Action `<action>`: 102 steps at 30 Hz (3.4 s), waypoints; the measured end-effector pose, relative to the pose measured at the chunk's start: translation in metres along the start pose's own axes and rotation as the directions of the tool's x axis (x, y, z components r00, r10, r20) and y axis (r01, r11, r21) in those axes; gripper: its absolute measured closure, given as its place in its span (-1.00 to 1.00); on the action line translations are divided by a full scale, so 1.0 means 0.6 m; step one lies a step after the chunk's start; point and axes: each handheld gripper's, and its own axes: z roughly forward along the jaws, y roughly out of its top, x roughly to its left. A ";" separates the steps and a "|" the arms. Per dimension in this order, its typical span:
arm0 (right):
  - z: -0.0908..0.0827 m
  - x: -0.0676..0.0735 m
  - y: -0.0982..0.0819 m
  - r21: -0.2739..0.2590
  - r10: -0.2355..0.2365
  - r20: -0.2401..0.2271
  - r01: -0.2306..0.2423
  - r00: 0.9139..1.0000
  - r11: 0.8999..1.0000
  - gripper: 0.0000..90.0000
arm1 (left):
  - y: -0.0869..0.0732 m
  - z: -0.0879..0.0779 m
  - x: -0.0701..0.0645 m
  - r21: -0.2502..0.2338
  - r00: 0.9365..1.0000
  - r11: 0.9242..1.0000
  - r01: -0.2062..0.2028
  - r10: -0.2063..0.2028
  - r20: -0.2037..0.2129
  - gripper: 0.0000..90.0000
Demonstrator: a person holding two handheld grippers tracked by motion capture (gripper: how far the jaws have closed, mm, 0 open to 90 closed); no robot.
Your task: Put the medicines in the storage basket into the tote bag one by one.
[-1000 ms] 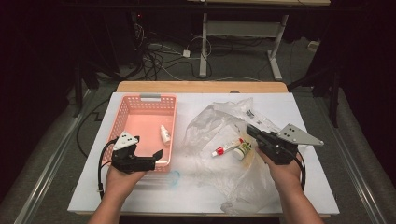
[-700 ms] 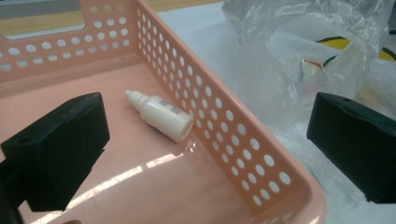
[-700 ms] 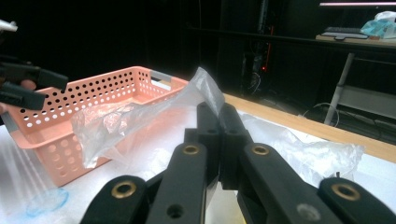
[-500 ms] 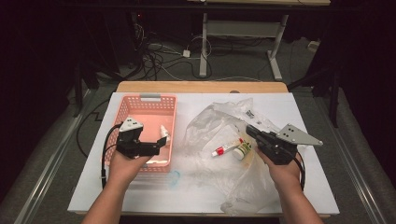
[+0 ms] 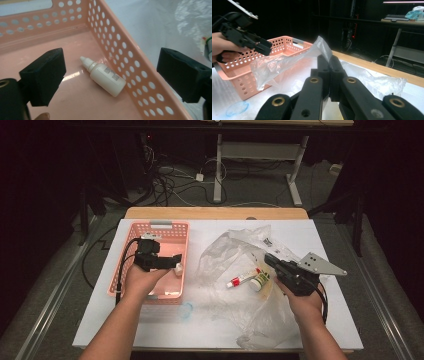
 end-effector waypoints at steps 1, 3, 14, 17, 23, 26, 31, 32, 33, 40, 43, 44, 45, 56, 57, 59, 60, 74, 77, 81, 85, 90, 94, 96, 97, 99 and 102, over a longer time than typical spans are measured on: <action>0.000 0.000 0.000 0.000 -0.002 -0.001 0.002 1.000 1.000 1.00 | 0.002 0.005 0.003 0.016 1.000 1.000 0.007 -0.007 0.000 -0.78; -0.001 -0.001 0.000 -0.004 -0.004 0.001 0.004 1.000 1.000 1.00 | 0.006 0.016 0.007 0.040 1.000 0.999 0.024 -0.024 -0.004 -0.75; -0.001 -0.003 0.000 -0.003 0.000 -0.001 0.000 1.000 1.000 1.00 | 0.011 0.068 0.028 0.189 0.993 0.976 0.112 -0.115 0.006 -0.47; -0.002 -0.003 0.000 -0.004 0.004 0.001 -0.004 1.000 1.000 1.00 | 0.010 0.078 0.028 0.223 0.993 0.968 0.115 -0.119 0.003 -0.40; -0.001 -0.004 -0.001 -0.002 0.001 -0.001 -0.001 1.000 1.000 1.00 | 0.009 0.095 0.026 0.295 0.990 0.946 0.137 -0.141 -0.006 -0.29; -0.001 -0.004 -0.001 -0.002 -0.001 0.004 0.001 1.000 1.000 1.00 | 0.009 0.100 0.025 0.321 0.988 0.936 0.148 -0.152 -0.013 -0.19; -0.001 -0.004 -0.001 -0.001 0.000 0.003 0.000 1.000 1.000 1.00 | 0.010 0.108 0.016 0.364 0.991 0.922 0.135 -0.126 -0.047 -0.03; -0.002 -0.004 -0.001 -0.001 0.000 0.003 0.000 1.000 1.000 1.00 | 0.010 0.109 0.014 0.366 0.991 0.921 0.131 -0.118 -0.056 0.01; -0.002 -0.005 -0.001 -0.001 -0.001 0.003 0.001 1.000 1.000 1.00 | 0.011 0.109 0.013 0.368 0.992 0.921 0.128 -0.112 -0.063 0.05; -0.002 -0.004 0.000 -0.004 -0.001 0.004 0.001 1.000 1.000 1.00 | 0.012 0.109 0.007 0.397 0.993 0.912 0.108 -0.078 -0.091 0.21; -0.001 -0.004 -0.001 -0.002 -0.002 0.004 0.002 1.000 1.000 1.00 | 0.012 0.109 0.006 0.399 0.993 0.912 0.098 -0.065 -0.094 0.24; -0.001 -0.004 -0.001 -0.002 -0.003 0.003 0.003 1.000 1.000 1.00 | 0.011 0.109 0.006 0.399 0.994 0.912 0.095 -0.062 -0.094 0.24; -0.001 -0.003 -0.001 -0.002 -0.004 0.003 0.004 1.000 1.000 1.00 | 0.011 0.109 0.006 0.400 0.994 0.912 0.094 -0.061 -0.094 0.25; -0.002 -0.003 0.000 -0.004 -0.003 0.005 0.003 1.000 1.000 1.00 | 0.013 0.094 0.007 0.367 0.995 0.927 0.073 -0.042 -0.092 0.29; -0.002 -0.003 0.000 -0.003 -0.002 0.005 0.002 1.000 1.000 1.00 | 0.013 0.091 0.007 0.363 0.995 0.929 0.072 -0.042 -0.089 0.29; -0.001 -0.004 0.000 -0.003 -0.006 0.004 0.006 1.000 1.000 1.00 | 0.015 0.083 0.007 0.354 0.995 0.932 0.077 -0.049 -0.088 0.29; -0.001 -0.003 0.000 -0.002 -0.007 0.004 0.007 1.000 1.000 1.00 | 0.015 0.080 0.007 0.352 0.995 0.933 0.076 -0.050 -0.084 0.29; -0.001 -0.002 -0.001 0.002 -0.011 0.004 0.011 1.000 1.000 1.00 | 0.005 0.022 -0.002 0.270 0.999 0.962 0.037 -0.027 -0.039 0.29; 0.000 -0.001 -0.001 0.001 -0.008 0.003 0.008 1.000 1.000 1.00 | 0.000 0.011 -0.004 0.266 0.999 0.964 0.031 -0.024 -0.028 0.29; 0.000 -0.001 -0.001 0.005 -0.006 0.004 0.006 1.000 1.000 1.00 | -0.005 -0.001 -0.009 0.256 1.000 0.966 0.022 -0.017 -0.024 0.29; 0.000 -0.001 -0.001 0.002 -0.009 0.004 0.009 1.000 1.000 1.00 | -0.010 -0.013 -0.016 0.244 1.000 0.970 0.012 -0.009 -0.013 0.28; 0.000 0.000 -0.001 0.006 -0.006 0.003 0.006 1.000 1.000 1.00 | -0.021 -0.023 -0.023 0.225 1.000 0.974 -0.005 0.007 -0.008 0.28; 0.001 0.000 -0.002 0.006 -0.010 0.002 0.010 1.000 1.000 1.00 | -0.029 -0.029 -0.026 0.195 1.000 0.981 -0.008 0.007 0.006 0.29; 0.000 -0.001 -0.002 0.005 -0.011 0.003 0.011 1.000 1.000 1.00 | -0.034 -0.035 -0.029 0.172 1.000 0.985 -0.014 0.013 0.009 0.29; 0.000 -0.001 -0.002 0.004 -0.009 0.004 0.009 1.000 1.000 1.00 | -0.036 -0.038 -0.029 0.161 1.000 0.987 -0.019 0.018 0.012 0.29; 0.001 -0.001 -0.002 0.004 -0.008 0.005 0.008 1.000 1.000 1.00 | -0.043 -0.045 -0.032 0.131 1.000 0.991 -0.026 0.024 0.019 0.28; 0.001 -0.001 -0.003 0.007 -0.009 0.003 0.009 1.000 1.000 1.00 | -0.055 -0.054 -0.040 0.084 0.999 0.996 -0.039 0.037 0.027 0.29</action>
